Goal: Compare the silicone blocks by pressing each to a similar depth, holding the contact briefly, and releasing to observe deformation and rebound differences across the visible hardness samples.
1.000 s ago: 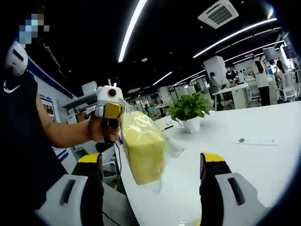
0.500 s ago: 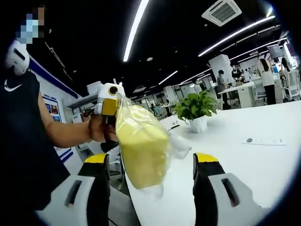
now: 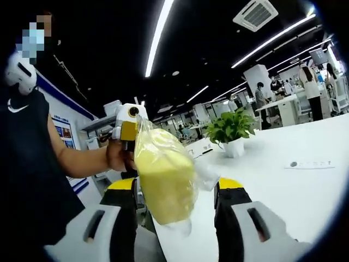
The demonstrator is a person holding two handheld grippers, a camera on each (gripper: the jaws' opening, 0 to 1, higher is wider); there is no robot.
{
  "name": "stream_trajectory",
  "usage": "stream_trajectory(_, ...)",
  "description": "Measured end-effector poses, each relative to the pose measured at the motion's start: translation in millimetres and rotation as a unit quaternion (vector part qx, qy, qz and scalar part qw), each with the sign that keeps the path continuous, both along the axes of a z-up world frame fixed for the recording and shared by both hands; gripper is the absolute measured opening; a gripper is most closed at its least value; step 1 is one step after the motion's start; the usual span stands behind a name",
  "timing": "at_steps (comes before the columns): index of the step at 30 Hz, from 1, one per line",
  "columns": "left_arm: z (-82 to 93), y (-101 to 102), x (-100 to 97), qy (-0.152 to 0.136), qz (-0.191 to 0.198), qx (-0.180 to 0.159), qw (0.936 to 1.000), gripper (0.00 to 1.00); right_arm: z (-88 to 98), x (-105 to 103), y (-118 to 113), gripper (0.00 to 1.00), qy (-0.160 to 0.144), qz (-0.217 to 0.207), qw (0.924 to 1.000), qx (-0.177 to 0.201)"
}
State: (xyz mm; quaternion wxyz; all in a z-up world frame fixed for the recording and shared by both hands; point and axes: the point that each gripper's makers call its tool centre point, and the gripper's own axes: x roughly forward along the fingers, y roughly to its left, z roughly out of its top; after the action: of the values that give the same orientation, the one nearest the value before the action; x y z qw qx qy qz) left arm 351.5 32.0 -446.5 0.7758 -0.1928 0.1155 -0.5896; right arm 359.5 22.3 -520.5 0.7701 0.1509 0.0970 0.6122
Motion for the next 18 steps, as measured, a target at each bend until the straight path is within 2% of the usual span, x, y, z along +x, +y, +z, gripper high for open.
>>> stream_trajectory(10,6.8,2.6,2.8,-0.006,0.007,-0.006,0.9999,0.0,5.6,-1.4,-1.0,0.33,-0.009,0.003,1.0,0.002)
stream_trajectory(18,9.2,3.5,1.8,-0.008,0.009,-0.011,0.9999,0.0,7.5,-2.2,-0.3,0.3,-0.015,0.005,0.9999,0.0)
